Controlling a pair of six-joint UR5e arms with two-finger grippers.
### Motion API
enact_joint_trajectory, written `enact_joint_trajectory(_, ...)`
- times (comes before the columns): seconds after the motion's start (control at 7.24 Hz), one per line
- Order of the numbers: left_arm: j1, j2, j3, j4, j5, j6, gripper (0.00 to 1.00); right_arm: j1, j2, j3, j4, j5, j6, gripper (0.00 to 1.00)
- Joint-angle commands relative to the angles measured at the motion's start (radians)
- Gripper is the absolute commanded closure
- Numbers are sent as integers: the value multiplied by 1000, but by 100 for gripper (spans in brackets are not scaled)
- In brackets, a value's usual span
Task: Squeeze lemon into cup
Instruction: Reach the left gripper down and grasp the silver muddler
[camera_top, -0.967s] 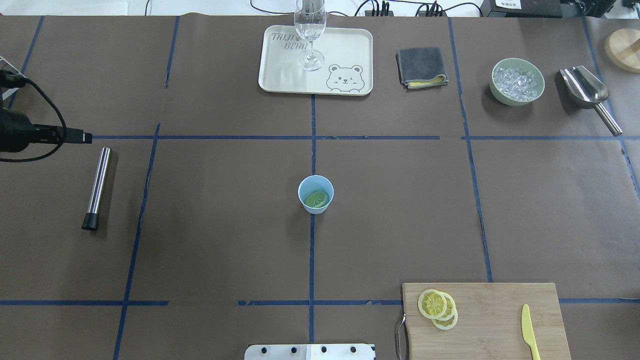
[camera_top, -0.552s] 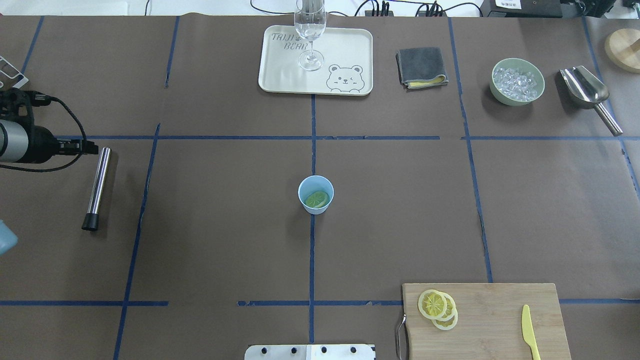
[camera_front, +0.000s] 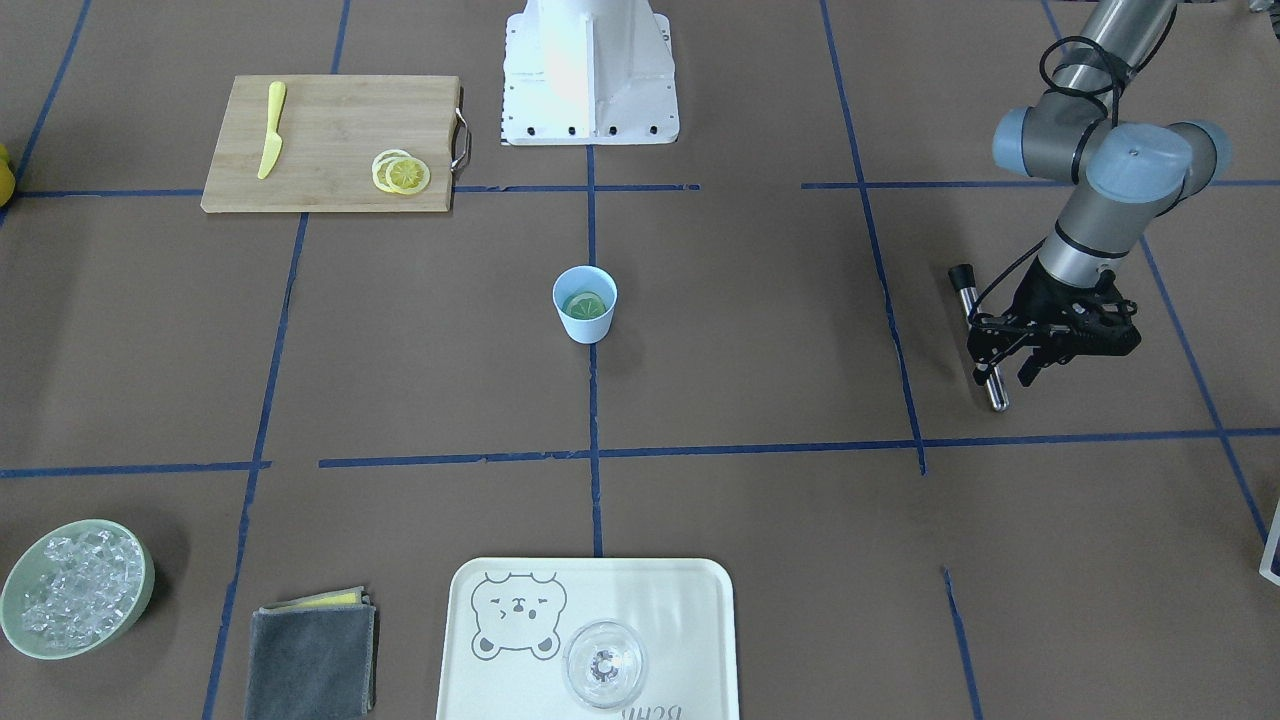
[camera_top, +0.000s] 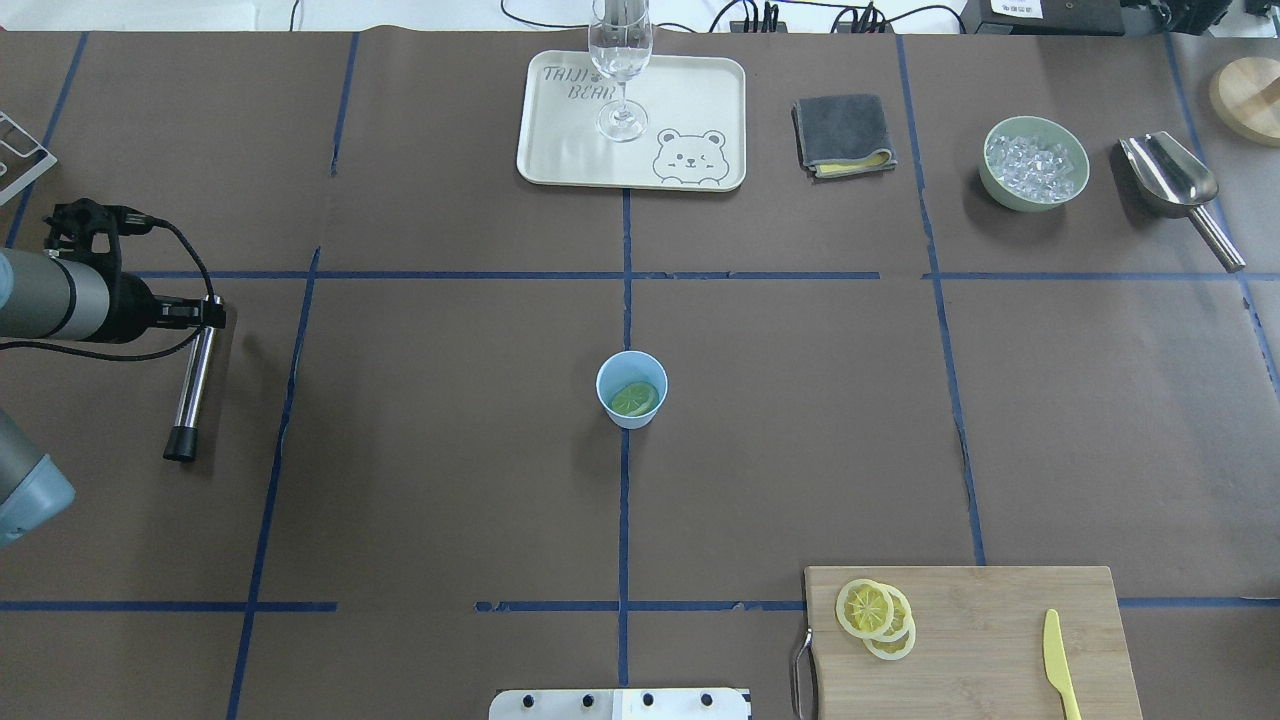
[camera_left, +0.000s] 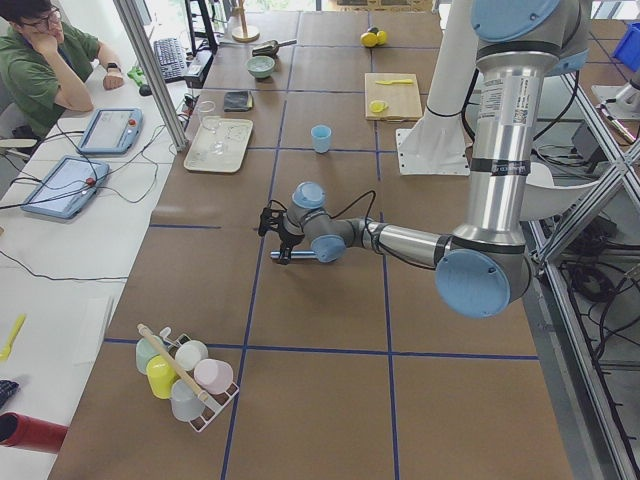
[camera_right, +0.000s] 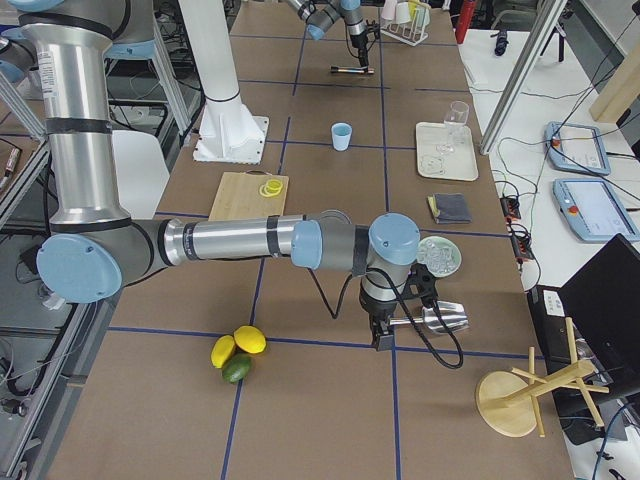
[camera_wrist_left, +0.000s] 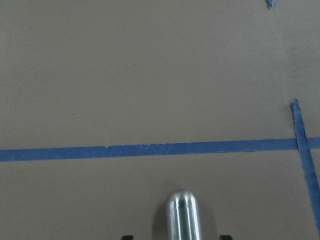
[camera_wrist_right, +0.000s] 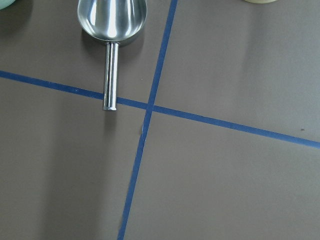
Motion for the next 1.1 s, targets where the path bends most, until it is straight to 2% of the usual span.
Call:
enact_joint_trajectory(0.0,34,-11,0,30,21,2,43,1,-1,0,0,-1,1,0)
enact_joint_trajectory(0.14,37,-11,0,30,26,13,46,1,-1,0,0,-3,4,0)
enact_joint_trajectory(0.28,37,-9,-1,30,26,45,56,1,0,0,0,-3,6,0)
enact_joint_trajectory(0.41,37,-9,-1,30,24,48,75,1,0,0,0,-3,6,0)
enact_joint_trajectory(0.55,32,-9,-7,30,24,82,100,1,2,0,0,-1,7,0)
enact_joint_trajectory(0.83,13,-9,-39,30,24,117,100,1,2,1,0,-1,10,0)
enact_joint_trajectory(0.97,3,-11,-97,29,27,128,100,1,2,1,0,-1,10,0)
